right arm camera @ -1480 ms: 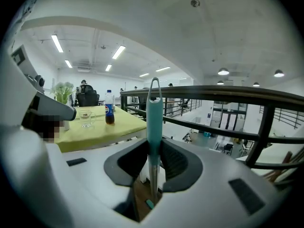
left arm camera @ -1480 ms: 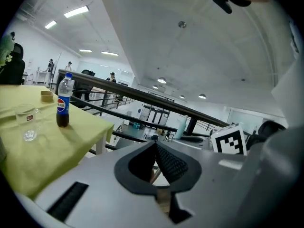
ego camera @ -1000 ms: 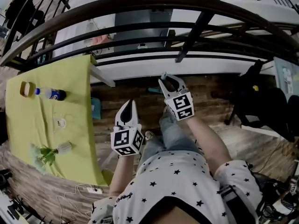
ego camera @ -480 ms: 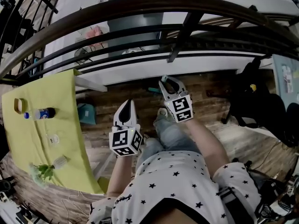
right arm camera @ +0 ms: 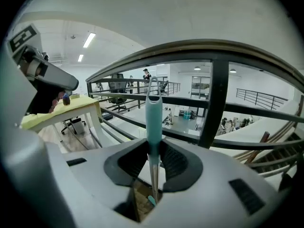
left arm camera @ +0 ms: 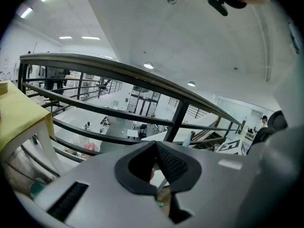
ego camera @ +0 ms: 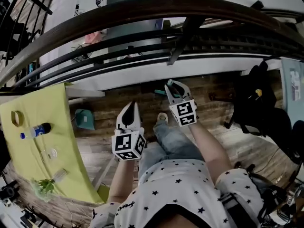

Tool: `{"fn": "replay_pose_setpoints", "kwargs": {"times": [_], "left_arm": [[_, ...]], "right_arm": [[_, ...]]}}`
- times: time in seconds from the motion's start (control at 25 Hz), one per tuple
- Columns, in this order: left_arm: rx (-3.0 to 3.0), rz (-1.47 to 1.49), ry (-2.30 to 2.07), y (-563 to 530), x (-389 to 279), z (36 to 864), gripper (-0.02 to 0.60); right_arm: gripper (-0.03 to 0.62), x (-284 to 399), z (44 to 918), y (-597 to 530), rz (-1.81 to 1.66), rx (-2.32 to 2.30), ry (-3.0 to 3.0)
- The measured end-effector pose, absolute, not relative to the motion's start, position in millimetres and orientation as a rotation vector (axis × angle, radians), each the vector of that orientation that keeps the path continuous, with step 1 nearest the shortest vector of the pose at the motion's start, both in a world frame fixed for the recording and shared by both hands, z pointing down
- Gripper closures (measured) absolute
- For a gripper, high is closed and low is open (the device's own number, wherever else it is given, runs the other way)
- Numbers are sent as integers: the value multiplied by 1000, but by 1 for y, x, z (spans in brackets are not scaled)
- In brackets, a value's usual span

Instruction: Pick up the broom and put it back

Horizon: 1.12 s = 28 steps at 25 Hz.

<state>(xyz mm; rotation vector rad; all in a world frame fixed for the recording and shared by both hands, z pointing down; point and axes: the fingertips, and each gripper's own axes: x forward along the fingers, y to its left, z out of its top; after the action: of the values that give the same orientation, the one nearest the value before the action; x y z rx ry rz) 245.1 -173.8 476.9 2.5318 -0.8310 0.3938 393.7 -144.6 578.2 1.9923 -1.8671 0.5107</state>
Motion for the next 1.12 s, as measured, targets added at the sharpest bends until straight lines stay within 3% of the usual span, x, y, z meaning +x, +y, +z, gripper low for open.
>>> {"fn": "replay_pose_setpoints", "kwargs": {"times": [1.12], "left_arm": [[2390, 501, -906, -219, 303, 550, 569]], "right_arm": [[514, 477, 659, -261, 544, 1936, -1873]]}}
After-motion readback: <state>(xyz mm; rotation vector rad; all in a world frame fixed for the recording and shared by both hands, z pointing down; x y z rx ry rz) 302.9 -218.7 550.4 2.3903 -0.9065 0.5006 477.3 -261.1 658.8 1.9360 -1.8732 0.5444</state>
